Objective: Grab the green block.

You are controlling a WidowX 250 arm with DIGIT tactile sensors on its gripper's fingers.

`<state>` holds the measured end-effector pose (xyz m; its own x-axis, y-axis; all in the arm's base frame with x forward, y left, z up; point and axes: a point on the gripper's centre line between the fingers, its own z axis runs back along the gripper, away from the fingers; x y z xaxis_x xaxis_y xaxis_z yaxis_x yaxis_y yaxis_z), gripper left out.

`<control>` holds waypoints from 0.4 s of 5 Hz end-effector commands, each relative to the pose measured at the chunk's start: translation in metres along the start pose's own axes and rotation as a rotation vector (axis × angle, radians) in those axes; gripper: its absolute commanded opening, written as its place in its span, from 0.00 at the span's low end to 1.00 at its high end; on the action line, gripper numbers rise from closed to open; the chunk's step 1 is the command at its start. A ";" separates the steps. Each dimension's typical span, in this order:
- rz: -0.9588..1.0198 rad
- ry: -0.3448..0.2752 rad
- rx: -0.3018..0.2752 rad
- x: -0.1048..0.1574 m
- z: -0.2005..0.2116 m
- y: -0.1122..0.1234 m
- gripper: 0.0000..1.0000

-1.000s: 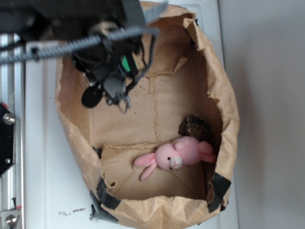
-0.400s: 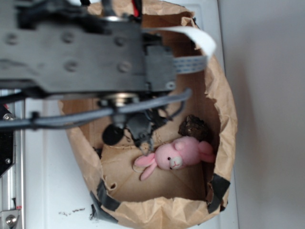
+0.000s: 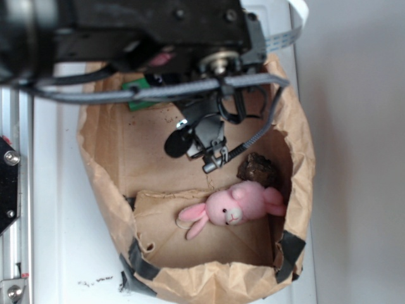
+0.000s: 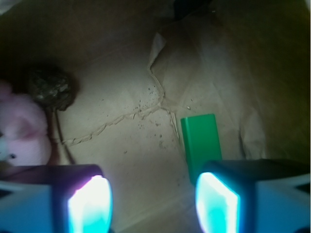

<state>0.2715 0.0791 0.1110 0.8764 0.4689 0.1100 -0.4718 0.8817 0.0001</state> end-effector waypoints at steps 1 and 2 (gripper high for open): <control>0.008 -0.012 -0.092 -0.009 -0.012 0.026 1.00; 0.092 -0.019 -0.078 -0.014 -0.028 0.033 1.00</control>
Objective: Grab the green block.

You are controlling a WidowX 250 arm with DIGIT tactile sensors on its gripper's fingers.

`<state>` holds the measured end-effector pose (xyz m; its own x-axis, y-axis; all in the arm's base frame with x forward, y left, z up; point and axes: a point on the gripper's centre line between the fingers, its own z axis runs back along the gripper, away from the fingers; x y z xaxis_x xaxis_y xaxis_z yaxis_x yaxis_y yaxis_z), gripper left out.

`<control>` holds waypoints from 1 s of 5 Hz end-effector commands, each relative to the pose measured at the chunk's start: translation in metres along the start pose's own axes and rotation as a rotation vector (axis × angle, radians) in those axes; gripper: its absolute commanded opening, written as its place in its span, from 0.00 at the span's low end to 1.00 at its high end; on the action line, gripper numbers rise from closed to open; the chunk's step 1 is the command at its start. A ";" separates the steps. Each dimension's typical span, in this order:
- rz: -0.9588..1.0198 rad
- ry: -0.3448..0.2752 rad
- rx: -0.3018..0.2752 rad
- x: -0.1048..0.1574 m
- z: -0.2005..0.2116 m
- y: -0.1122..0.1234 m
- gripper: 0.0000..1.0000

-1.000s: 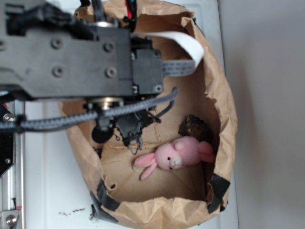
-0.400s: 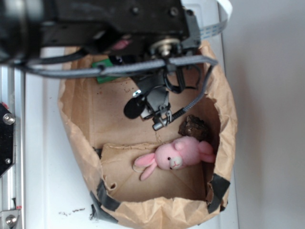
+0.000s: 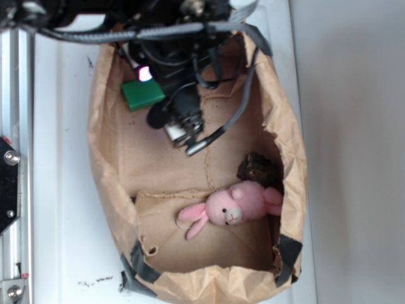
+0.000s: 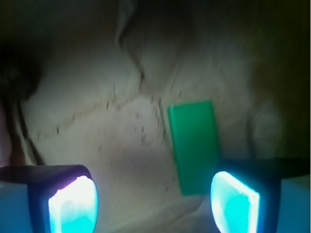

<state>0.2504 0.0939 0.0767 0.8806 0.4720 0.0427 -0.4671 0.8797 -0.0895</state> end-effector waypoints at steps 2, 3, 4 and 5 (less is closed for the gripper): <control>0.139 -0.092 0.043 0.009 -0.007 0.017 1.00; 0.157 -0.104 0.062 0.018 -0.013 0.022 1.00; 0.144 -0.135 0.075 0.021 -0.008 0.032 1.00; 0.045 -0.184 0.075 0.021 -0.017 0.033 1.00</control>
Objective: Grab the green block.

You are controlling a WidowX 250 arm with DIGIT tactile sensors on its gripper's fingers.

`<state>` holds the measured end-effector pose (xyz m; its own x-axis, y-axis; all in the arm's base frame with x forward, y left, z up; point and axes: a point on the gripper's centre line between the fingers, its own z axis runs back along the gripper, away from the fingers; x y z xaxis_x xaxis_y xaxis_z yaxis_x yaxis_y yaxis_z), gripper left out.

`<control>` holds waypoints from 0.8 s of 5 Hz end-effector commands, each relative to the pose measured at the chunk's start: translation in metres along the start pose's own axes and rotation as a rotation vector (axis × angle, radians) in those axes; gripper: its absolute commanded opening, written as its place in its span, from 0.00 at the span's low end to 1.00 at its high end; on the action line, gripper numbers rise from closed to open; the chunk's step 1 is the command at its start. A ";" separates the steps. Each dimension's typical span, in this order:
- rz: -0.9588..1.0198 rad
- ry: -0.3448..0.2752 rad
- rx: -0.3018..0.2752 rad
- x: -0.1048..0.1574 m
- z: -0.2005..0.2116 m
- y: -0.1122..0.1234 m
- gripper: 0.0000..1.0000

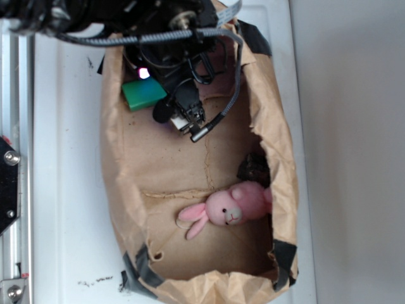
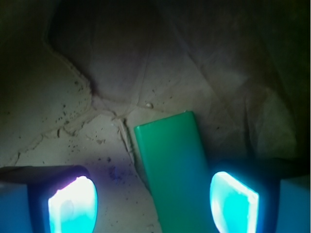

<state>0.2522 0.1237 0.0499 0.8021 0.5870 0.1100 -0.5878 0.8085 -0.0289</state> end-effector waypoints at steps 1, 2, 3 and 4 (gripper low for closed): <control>-0.182 -0.119 0.009 0.002 -0.005 0.001 1.00; -0.244 -0.132 0.029 -0.006 -0.013 -0.002 1.00; -0.257 -0.103 0.033 -0.009 -0.024 -0.005 1.00; -0.270 -0.070 0.039 -0.014 -0.033 -0.007 1.00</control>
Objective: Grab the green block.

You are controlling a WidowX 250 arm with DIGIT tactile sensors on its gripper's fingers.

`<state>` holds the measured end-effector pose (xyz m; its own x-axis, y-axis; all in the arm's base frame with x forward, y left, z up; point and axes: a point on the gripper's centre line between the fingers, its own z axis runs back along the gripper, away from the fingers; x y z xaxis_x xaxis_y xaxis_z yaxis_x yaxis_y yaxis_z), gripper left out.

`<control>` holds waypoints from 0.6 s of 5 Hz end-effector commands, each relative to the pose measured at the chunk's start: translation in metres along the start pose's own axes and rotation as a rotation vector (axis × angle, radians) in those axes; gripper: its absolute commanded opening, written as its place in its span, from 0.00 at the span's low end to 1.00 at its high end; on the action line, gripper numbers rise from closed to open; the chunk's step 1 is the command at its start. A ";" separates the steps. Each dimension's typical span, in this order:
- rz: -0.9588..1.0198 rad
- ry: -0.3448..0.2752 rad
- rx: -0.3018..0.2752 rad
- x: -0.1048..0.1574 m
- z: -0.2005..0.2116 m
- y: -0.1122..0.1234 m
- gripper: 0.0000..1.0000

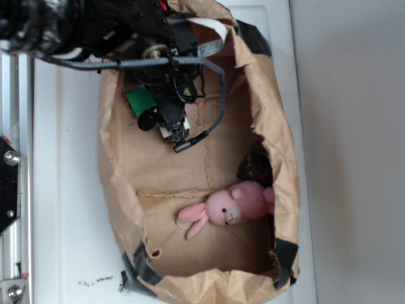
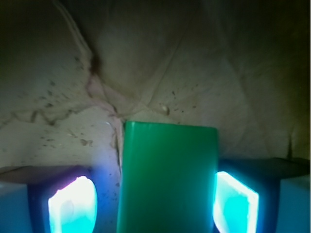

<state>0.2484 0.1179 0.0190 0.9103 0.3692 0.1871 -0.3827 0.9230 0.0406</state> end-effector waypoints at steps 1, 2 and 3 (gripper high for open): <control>-0.001 0.007 -0.009 -0.001 0.000 -0.008 0.00; 0.013 0.003 -0.019 0.003 0.008 -0.007 0.00; 0.037 0.010 -0.029 0.010 0.031 -0.011 0.00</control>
<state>0.2477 0.1085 0.0298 0.9040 0.4160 0.0982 -0.4185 0.9082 0.0059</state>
